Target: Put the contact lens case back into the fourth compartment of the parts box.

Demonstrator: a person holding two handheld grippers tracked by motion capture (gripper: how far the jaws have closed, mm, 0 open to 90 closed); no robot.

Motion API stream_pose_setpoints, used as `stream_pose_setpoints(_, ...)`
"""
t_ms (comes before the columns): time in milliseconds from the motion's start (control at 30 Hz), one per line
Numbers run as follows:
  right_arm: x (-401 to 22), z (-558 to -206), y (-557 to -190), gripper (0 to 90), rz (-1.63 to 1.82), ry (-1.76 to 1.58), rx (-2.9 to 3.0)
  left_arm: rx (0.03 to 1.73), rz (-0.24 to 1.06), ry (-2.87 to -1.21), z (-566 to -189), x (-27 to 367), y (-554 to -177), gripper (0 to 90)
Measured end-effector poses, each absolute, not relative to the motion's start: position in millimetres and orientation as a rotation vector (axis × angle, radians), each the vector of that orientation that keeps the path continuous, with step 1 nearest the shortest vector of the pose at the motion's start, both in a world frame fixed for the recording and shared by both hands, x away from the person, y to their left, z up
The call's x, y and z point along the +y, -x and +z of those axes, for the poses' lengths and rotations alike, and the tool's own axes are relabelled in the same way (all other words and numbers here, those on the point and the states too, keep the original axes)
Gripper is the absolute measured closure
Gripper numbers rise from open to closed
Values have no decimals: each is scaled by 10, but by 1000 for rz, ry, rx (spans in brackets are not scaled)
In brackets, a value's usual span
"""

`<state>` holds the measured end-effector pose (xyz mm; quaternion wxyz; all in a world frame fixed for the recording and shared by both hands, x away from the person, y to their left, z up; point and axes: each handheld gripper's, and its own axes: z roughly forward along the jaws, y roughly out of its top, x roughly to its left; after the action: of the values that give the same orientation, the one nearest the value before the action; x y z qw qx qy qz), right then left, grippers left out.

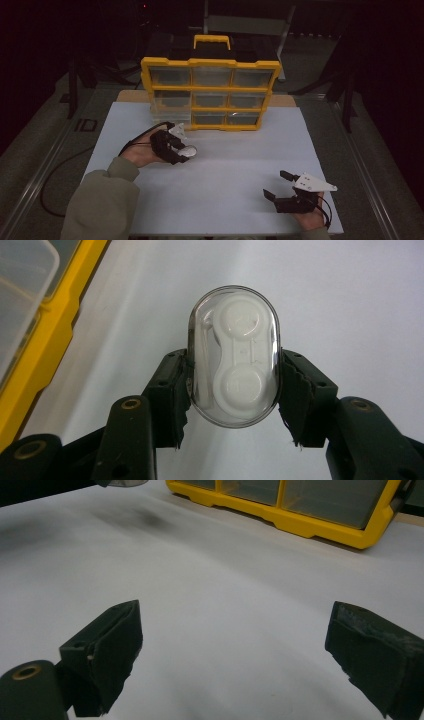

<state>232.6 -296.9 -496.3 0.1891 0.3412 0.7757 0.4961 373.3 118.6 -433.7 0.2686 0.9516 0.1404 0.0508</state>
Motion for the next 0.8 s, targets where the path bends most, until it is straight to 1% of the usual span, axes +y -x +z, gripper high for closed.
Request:
stream_pose_setpoints(267, -2969, -4961, -2326, 78, 1396, -960, 2181, 360, 139, -2528, -4190, 1271, -3713, 498)
stream_pose_setpoints(800, -2974, -4959, -2325, 78, 1398, -963, 2179, 332, 177, -2534, -3956, 1316, -3709, 499)
